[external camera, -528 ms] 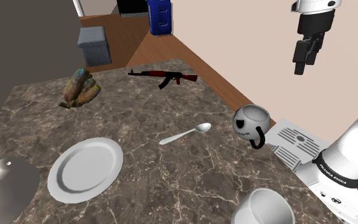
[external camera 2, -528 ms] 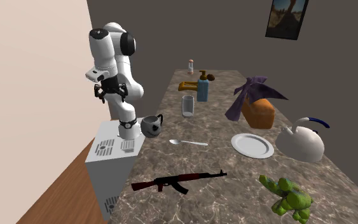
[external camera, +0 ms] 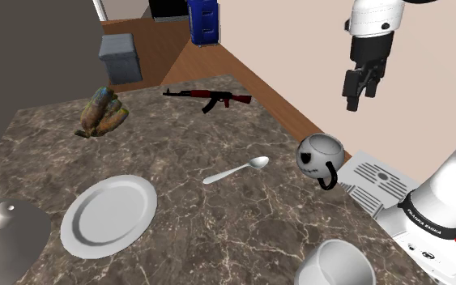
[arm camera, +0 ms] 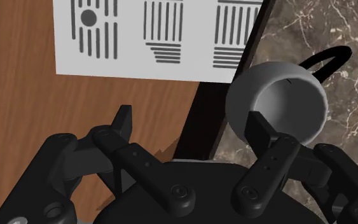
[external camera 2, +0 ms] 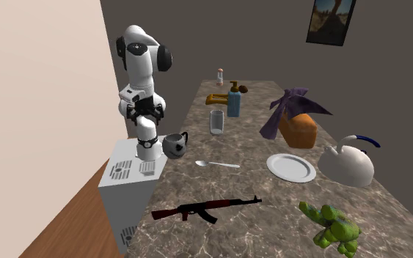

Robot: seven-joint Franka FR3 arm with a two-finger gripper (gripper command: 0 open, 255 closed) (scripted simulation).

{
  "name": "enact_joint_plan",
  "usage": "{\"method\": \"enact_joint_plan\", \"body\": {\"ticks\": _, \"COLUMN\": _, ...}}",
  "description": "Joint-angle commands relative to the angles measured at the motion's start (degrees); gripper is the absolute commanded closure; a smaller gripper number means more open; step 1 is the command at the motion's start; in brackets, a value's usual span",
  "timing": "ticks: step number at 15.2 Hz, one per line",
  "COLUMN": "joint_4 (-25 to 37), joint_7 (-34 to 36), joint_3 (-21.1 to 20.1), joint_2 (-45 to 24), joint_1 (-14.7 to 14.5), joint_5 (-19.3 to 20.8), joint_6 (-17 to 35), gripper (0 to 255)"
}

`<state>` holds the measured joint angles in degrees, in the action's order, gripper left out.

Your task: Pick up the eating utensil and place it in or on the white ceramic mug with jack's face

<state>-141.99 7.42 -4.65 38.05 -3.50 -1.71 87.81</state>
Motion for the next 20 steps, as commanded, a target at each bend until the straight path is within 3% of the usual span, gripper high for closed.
{"method": "enact_joint_plan", "body": {"ticks": 1, "joint_4": 0.3, "joint_7": 3.3, "joint_3": -2.5, "joint_2": -2.5, "joint_1": -0.9, "joint_5": -1.9, "joint_6": 2.4, "gripper": 0}}
{"method": "enact_joint_plan", "body": {"ticks": 11, "joint_4": 6.0, "joint_7": 18.4, "joint_3": -13.2, "joint_2": -18.8, "joint_1": -3.8, "joint_5": -6.3, "joint_6": 14.0, "gripper": 0}}
{"method": "enact_joint_plan", "body": {"ticks": 20, "joint_4": 17.8, "joint_7": 33.3, "joint_3": -20.1, "joint_2": -38.2, "joint_1": -6.0, "joint_5": -2.1, "joint_6": 21.5, "gripper": 0}}
